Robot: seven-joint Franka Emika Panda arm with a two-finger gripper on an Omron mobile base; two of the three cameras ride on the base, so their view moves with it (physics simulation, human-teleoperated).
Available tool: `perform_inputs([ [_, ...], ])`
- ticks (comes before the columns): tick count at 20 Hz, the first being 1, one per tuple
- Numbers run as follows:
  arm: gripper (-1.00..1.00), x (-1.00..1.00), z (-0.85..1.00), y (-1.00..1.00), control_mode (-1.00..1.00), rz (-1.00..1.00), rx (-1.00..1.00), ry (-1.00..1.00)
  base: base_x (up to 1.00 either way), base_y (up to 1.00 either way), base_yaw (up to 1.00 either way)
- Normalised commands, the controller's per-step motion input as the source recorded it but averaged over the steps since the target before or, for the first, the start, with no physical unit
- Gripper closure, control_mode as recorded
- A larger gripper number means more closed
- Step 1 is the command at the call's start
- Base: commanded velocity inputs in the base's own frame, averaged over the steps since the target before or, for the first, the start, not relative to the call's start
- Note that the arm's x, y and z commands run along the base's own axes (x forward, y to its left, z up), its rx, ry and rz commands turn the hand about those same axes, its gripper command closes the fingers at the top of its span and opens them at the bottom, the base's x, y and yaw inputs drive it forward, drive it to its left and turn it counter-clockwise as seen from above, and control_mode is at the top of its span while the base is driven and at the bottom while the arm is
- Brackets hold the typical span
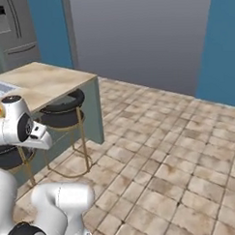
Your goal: Take the fork and place it on the left side of the plate. Then take the spoon and place it on the right side of the plate. Make sure they're directly next to the plate.
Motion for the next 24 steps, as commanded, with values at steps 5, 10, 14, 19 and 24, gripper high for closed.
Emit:
perform_inputs([
  [5, 1.00, 0.00, 0.00, 0.00, 1.00, 0.00, 0.00, 0.00, 1.00, -0.42, 0.26],
  [10, 1.00, 0.00, 0.00, 0.00, 1.00, 0.00, 0.00, 0.00, 1.00, -0.06, 0.38],
  [14, 1.00, 0.00, 0.00, 0.00, 1.00, 0.00, 0.00, 0.00, 0.99, 0.00, 0.54],
  [19, 1.00, 0.00, 0.00, 0.00, 1.00, 0.00, 0.00, 0.00, 0.70, 0.00, 0.66],
  [24, 1.00, 0.00, 0.00, 0.00, 1.00, 0.00, 0.00, 0.00, 0.84, -0.22, 0.55],
])
